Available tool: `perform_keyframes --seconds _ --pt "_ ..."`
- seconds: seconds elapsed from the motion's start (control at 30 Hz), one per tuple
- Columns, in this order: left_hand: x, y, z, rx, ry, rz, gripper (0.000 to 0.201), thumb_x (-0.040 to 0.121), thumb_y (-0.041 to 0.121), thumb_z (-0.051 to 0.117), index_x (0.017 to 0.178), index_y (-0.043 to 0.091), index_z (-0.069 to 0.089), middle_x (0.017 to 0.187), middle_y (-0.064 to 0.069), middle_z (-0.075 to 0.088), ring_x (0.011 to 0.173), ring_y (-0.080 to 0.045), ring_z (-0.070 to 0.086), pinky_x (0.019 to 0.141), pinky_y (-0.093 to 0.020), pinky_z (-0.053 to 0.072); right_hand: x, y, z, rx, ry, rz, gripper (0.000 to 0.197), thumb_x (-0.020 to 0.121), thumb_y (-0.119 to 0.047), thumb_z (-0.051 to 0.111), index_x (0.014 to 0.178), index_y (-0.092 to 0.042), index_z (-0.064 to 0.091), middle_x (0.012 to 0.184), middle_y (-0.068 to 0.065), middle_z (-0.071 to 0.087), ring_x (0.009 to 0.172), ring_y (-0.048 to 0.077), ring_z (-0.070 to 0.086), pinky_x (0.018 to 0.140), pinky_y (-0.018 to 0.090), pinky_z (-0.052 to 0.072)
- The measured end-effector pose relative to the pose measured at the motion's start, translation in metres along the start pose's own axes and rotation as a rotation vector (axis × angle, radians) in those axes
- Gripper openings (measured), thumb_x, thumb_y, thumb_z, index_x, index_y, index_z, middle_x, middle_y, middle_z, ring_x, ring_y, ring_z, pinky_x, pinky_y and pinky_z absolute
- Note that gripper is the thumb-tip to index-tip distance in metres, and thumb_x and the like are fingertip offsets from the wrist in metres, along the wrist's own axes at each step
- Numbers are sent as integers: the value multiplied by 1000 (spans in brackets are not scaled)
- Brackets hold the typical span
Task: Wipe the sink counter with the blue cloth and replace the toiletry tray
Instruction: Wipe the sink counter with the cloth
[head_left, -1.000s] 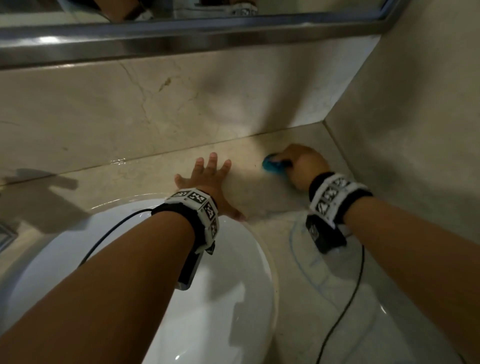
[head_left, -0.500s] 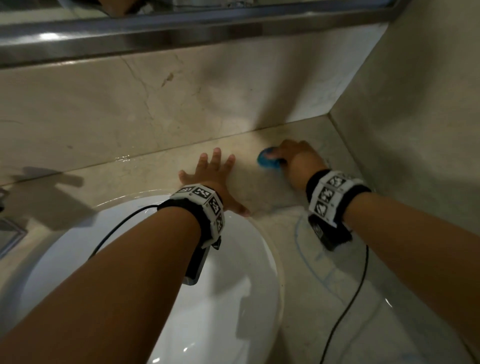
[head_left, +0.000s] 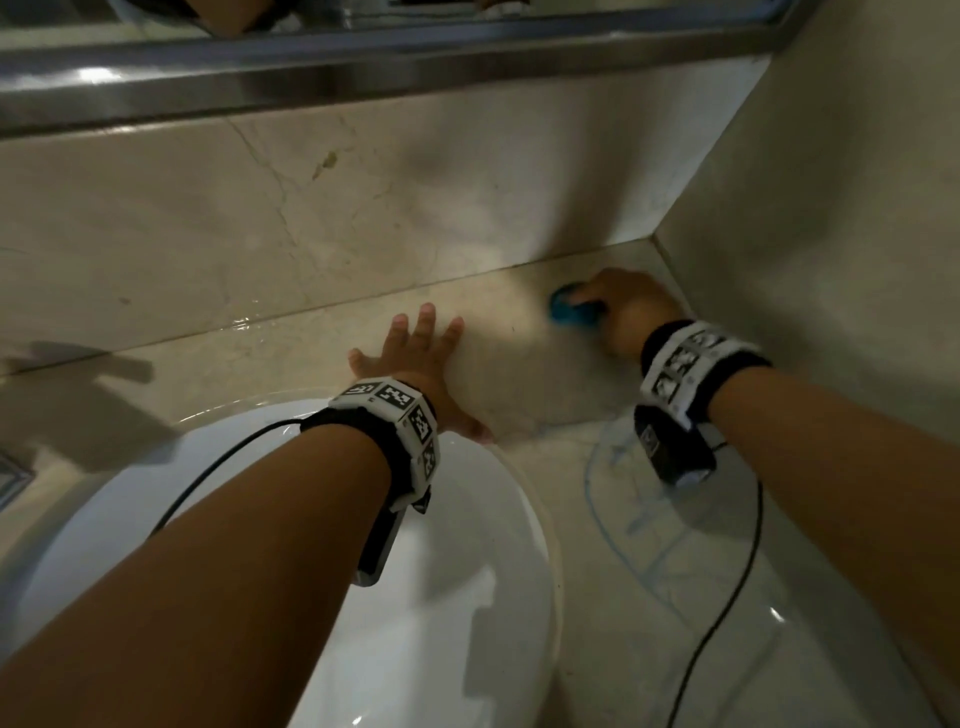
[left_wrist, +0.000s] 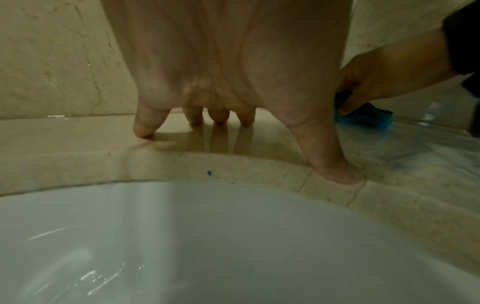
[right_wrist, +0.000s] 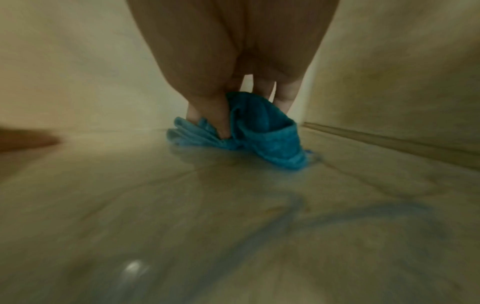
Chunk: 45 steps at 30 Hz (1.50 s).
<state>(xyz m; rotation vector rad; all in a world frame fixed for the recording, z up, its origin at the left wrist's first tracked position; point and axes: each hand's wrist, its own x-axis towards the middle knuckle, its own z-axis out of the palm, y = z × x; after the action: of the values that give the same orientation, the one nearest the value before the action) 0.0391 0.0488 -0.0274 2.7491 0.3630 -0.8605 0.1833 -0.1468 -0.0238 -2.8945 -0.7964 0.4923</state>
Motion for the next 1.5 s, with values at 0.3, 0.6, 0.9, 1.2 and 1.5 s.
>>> perform_keyframes --seconds 0.3,0.6,0.9,1.2,1.5 --pt "1 1 0 1 -5 3 136 48 76 73 146 42 -15 156 10 -24 146 -22 -15 112 -65 10 -61 -2 19 185 55 40 40 84 2 53 119 -14 63 127 12 57 117 32 53 97 24 36" --pt "1 0 2 -10 -1 1 136 48 76 73 145 43 -16 155 10 -26 146 -21 -16 113 -64 8 -4 23 1 290 168 167 36 96 -11 44 131 -15 53 138 9 50 123 29 48 98 16 32" --pt "0 1 -1 -5 -9 2 135 49 74 74 146 42 -14 156 9 -25 146 -22 -15 112 -65 9 -10 -4 0 195 29 216 39 94 -18 46 133 -19 50 134 13 50 119 32 50 94 30 39" --pt "2 1 -1 -4 -5 -9 136 47 75 74 146 43 -14 156 10 -24 146 -22 -15 112 -65 10 -22 -10 10 172 39 4 34 93 -16 49 126 -16 58 128 13 55 117 33 52 97 26 36" --pt "1 1 -1 -8 -5 -2 135 49 73 75 146 43 -14 156 10 -24 146 -21 -16 112 -65 9 23 -13 6 74 74 134 42 95 -18 45 137 -21 45 145 12 39 128 35 41 110 35 30"
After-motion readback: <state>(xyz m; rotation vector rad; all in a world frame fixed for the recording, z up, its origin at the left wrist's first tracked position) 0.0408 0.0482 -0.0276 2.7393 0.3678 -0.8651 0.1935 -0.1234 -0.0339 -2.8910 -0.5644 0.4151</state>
